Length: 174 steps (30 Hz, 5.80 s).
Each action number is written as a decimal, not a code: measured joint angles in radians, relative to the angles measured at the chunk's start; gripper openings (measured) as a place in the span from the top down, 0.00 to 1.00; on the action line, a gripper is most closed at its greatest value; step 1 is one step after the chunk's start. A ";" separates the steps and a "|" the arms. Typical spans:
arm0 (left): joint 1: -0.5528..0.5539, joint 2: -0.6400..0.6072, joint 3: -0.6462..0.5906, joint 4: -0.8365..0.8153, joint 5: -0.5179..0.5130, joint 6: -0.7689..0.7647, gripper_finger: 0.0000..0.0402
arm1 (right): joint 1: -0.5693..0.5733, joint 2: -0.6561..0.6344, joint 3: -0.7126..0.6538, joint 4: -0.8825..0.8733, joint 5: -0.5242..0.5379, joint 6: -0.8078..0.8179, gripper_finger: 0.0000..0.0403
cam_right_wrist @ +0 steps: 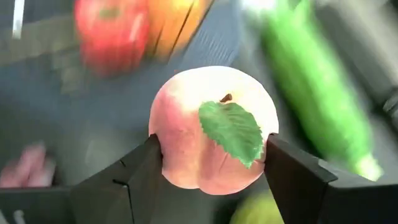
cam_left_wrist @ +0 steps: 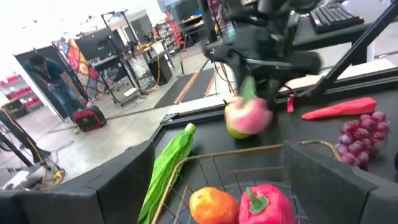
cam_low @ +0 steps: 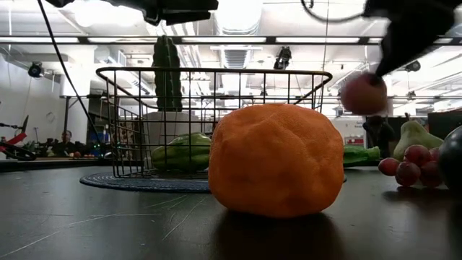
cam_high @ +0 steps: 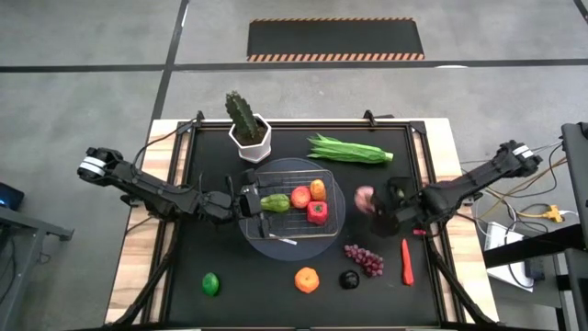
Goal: Build produce basket
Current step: Put the peach into the wire basket, then put the celtuce into the wire basket
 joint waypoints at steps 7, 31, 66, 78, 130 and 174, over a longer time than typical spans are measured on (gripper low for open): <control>0.000 -0.002 0.000 0.058 -0.012 0.050 0.18 | -0.012 -0.120 -0.040 0.516 0.269 -0.363 0.42; -0.002 -0.065 0.000 0.190 -0.069 0.124 0.18 | -0.121 0.343 -0.171 1.660 0.062 -0.833 0.41; -0.005 -0.071 -0.003 0.181 -0.068 0.123 0.18 | -0.163 0.509 0.238 0.906 -0.081 -0.724 0.23; -0.023 -0.063 -0.003 0.130 -0.064 0.048 0.18 | -0.167 0.292 0.220 0.699 -0.073 -0.731 0.27; -0.022 -0.059 -0.005 0.131 -0.069 0.045 0.18 | -1.061 0.615 0.155 0.402 -0.403 -0.761 0.19; -0.017 -0.034 -0.008 0.187 -0.044 -0.009 0.18 | -0.801 -0.090 -0.080 1.140 -0.807 -0.580 0.94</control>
